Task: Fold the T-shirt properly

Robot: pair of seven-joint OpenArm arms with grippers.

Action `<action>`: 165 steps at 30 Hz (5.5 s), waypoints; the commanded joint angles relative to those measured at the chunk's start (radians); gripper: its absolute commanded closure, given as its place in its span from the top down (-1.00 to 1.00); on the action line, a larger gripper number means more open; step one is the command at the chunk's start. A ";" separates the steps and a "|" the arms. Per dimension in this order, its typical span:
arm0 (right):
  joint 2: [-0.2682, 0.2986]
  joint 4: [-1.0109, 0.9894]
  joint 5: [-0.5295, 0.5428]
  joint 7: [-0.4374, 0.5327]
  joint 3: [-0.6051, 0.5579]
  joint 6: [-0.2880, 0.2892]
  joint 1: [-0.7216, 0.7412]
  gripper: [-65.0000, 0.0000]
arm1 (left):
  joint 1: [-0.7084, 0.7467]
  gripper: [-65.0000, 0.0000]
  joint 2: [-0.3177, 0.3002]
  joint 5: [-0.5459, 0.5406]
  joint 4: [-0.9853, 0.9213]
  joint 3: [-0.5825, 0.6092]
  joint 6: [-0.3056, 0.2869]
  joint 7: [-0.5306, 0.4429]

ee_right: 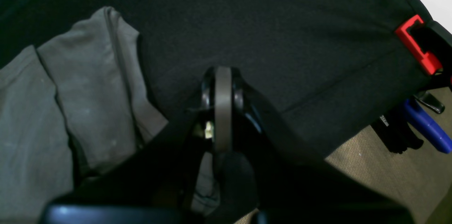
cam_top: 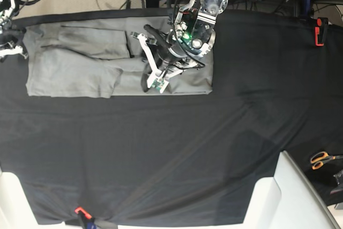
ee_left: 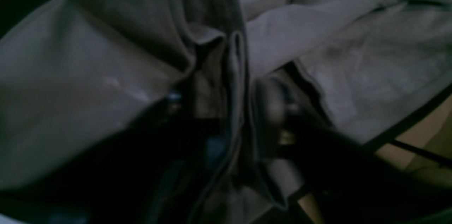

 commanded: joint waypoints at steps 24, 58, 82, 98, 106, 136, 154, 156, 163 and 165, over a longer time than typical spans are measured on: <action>-0.007 0.231 0.002 -0.129 -0.134 0.063 -0.046 -1.00 | -0.028 -0.90 -0.230 -0.312 0.266 -0.032 -0.003 0.122; -0.009 0.331 0.005 -0.190 -0.329 0.144 -0.158 -1.00 | 0.230 -1.00 -0.298 -0.319 0.171 -0.166 0.074 0.005; -0.009 0.331 0.005 -0.190 -0.331 0.144 -0.149 -1.00 | -0.065 -1.00 -0.258 -0.310 -0.019 -0.218 0.074 0.005; 0.053 0.240 0.336 -0.313 -0.096 0.287 -0.049 -0.53 | 0.115 -1.00 -0.273 -0.319 0.290 -0.520 0.068 0.008; 0.254 -0.123 0.551 -0.646 0.104 0.562 0.154 0.59 | 0.389 -1.00 -0.339 -0.321 0.329 -0.695 -0.082 -0.110; 0.301 -0.685 0.559 -0.795 -0.140 0.562 0.295 0.58 | 0.468 -1.00 -0.244 -0.316 0.211 -0.825 -0.468 -0.225; 0.295 -0.689 0.551 -0.796 -0.243 0.562 0.259 0.58 | 0.435 -1.00 -0.243 -0.312 0.180 -0.824 -0.468 -0.223; 0.309 -0.691 0.549 -0.795 -0.243 0.562 0.259 0.58 | 0.435 -1.00 -0.243 -0.312 0.180 -0.824 -0.468 -0.223; 0.326 -0.693 0.549 -0.790 -0.243 0.562 0.252 -0.04 | 0.435 -1.00 -0.243 -0.312 0.180 -0.824 -0.468 -0.223; 0.326 -0.693 0.549 -0.790 -0.243 0.562 0.252 -0.26 | 0.435 -1.00 -0.243 -0.312 0.180 -0.824 -0.468 -0.223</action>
